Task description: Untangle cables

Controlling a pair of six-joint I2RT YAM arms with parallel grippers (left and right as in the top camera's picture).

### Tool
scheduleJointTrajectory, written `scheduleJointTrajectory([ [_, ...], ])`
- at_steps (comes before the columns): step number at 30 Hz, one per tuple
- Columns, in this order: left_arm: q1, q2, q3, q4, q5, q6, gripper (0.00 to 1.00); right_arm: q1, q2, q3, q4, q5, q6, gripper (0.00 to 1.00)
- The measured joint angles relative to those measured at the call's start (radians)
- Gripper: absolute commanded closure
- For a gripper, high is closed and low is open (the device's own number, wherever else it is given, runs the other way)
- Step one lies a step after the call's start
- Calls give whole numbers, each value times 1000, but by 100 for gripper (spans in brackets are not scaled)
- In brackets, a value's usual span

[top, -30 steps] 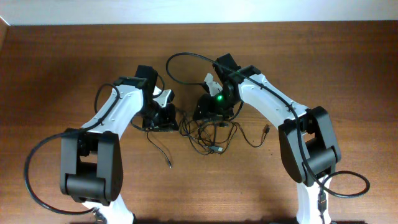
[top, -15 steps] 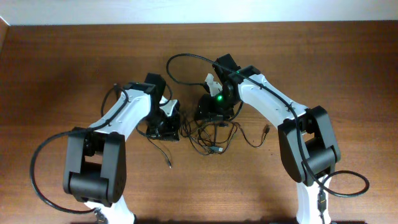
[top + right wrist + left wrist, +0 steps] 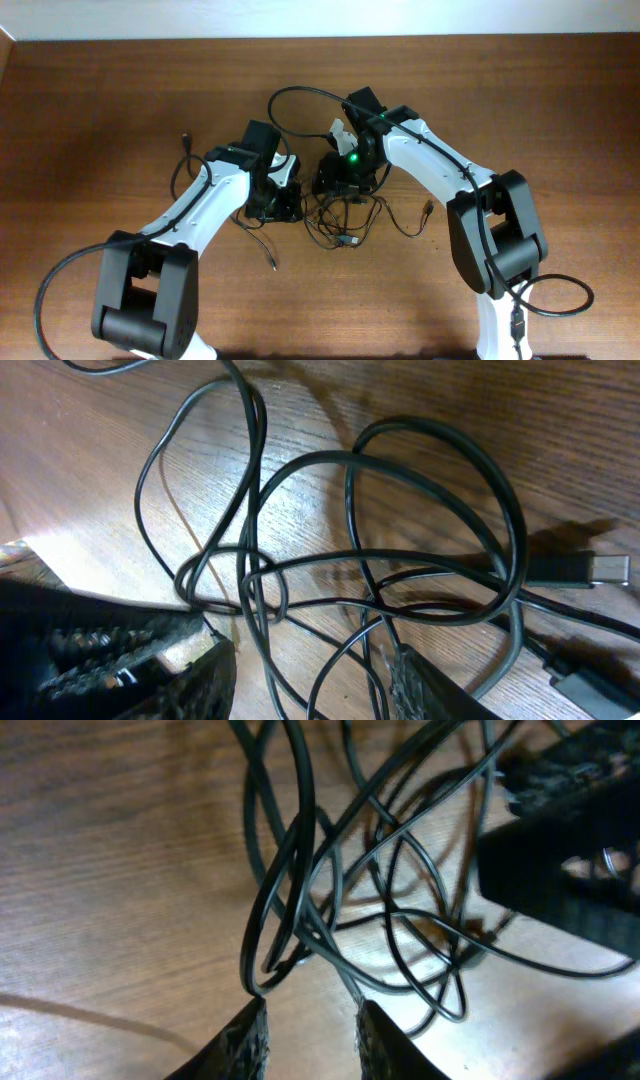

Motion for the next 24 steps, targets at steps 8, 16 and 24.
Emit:
scheduleJointTrajectory([
  [8, 0, 0, -39, 69, -85, -8, 72, 0, 0, 0, 1, 5, 0, 50],
  [16, 0, 0, -93, 153, -105, -58, 100, 0, 0, 0, 1, 23, 0, 49],
  [24, 0, 0, -93, 156, -105, -60, 100, 0, 0, 0, 0, 23, -2, 50],
])
